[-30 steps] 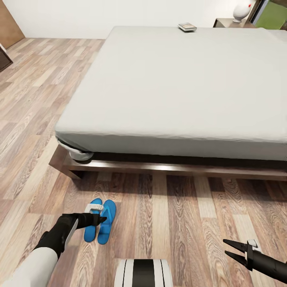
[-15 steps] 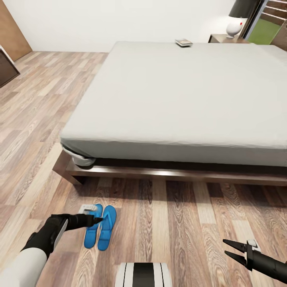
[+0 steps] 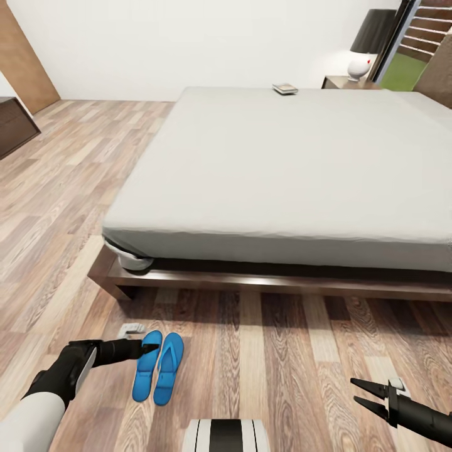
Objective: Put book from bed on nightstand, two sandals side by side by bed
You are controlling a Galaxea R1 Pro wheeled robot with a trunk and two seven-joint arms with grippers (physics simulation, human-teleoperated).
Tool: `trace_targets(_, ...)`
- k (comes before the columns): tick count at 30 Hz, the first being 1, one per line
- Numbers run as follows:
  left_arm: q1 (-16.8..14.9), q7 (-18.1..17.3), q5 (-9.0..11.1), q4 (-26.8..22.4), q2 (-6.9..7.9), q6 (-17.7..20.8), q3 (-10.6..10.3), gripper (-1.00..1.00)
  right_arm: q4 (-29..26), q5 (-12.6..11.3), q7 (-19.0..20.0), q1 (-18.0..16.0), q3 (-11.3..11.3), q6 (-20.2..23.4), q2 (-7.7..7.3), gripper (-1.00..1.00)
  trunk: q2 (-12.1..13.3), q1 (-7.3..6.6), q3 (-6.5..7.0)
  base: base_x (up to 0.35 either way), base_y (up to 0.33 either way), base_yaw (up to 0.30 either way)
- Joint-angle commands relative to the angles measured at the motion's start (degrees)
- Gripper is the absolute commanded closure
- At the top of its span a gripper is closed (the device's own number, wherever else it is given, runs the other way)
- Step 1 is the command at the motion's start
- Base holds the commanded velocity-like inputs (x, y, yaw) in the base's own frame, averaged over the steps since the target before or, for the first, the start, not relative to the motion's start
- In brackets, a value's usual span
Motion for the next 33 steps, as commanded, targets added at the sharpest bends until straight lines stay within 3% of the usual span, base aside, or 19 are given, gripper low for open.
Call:
trace_targets(1, 0.0, -0.5, -0.5, -0.1, -0.06, 0.4, 0.3, -1.0, 0.0, -0.5, 0.1, 0.0, 0.4, 0.5, -0.05, -1.0, 0.0, -0.03, 0.19, 0.0, 0.0, 0.0)
trace_targets(10, 0.0, -0.7, -0.4, 4.2, -0.4, 0.1, 1.3, -1.0, 0.2, -0.4, -0.1, 0.0, 0.4, 0.4, -0.05, -1.0, 0.1, -0.27, 2.18, 0.0, 0.0, 0.0)
trace_targets(27, 0.0, -0.5, -0.4, 6.9, -2.7, 0.1, 1.4, -1.0, 0.3, -0.3, -0.4, 0.0, 0.5, 0.3, 0.12, -1.0, 0.3, -0.7, 5.95, 0.0, 0.0, 0.0)
trace_targets(33, 0.0, -0.7, -0.4, 8.2, -2.89, 0.0, 1.5, -1.0, 0.3, -0.3, -0.4, 0.0, 0.6, 0.3, 0.19, -1.0, 0.4, -0.86, 7.28, 0.0, 0.0, 0.0)
